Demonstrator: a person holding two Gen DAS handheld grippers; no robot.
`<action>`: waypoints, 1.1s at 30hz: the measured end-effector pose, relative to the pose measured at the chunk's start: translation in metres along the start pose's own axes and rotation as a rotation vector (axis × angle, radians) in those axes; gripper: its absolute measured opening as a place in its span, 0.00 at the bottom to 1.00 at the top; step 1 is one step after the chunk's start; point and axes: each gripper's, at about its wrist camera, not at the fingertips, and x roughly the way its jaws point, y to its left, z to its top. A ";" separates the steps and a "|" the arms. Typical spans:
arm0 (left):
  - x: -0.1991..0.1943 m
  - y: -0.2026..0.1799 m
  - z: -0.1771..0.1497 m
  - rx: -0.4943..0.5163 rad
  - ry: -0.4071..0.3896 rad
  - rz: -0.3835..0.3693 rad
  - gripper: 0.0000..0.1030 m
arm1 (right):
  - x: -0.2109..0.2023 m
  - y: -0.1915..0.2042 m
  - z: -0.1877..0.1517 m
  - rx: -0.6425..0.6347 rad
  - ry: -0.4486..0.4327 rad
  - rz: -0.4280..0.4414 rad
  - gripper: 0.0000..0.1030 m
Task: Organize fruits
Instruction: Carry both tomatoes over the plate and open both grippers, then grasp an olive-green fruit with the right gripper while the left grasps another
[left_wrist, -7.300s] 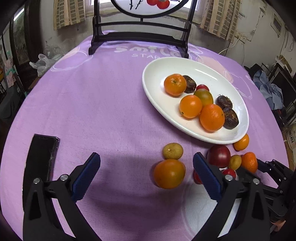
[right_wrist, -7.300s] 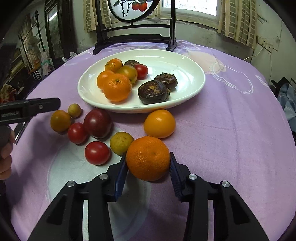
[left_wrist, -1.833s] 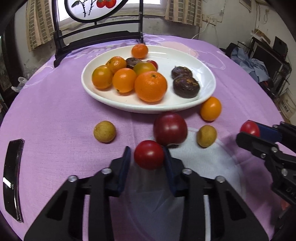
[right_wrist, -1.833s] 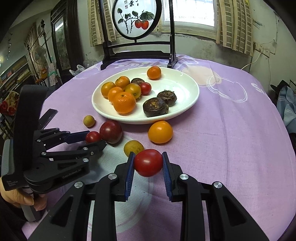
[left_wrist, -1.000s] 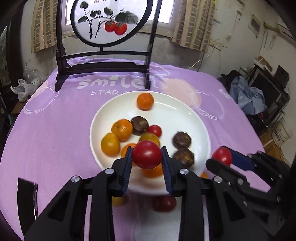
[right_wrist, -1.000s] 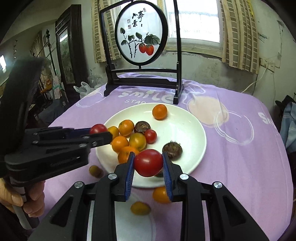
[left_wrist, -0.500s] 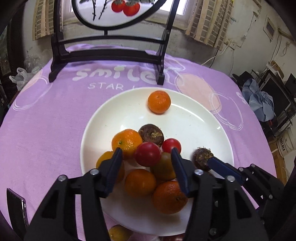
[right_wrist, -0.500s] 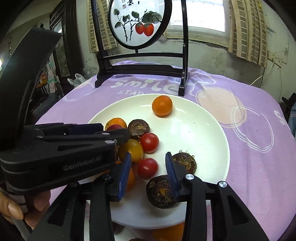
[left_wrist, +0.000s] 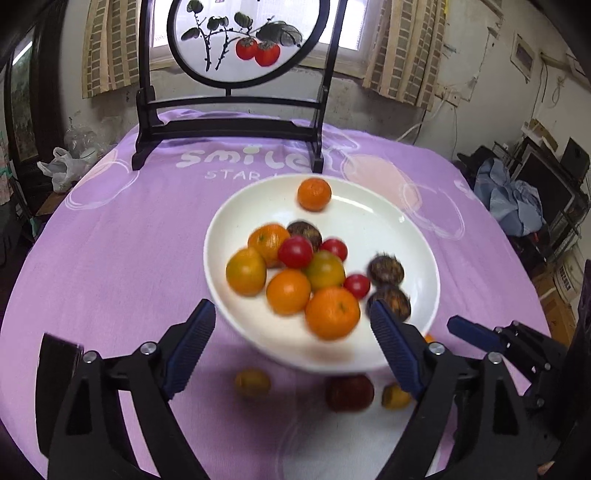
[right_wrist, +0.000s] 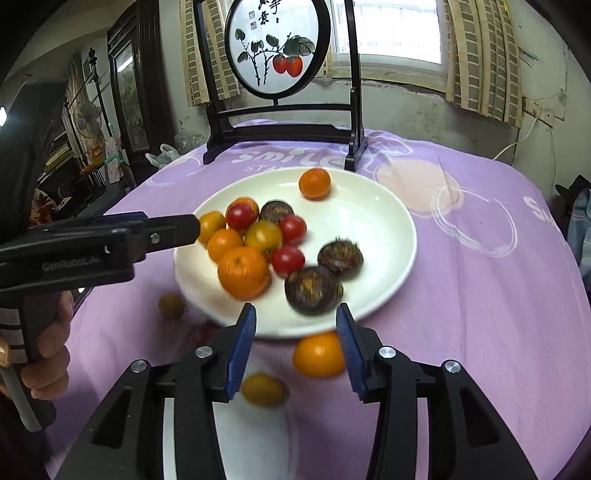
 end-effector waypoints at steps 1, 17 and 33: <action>-0.002 0.000 -0.006 0.005 0.011 0.003 0.82 | -0.003 0.002 -0.007 -0.009 0.008 0.000 0.44; 0.006 0.022 -0.060 0.009 0.064 0.025 0.88 | 0.017 0.033 -0.053 -0.077 0.132 -0.008 0.46; 0.008 0.048 -0.049 -0.071 0.069 0.024 0.88 | 0.028 0.036 -0.038 -0.037 0.129 -0.118 0.29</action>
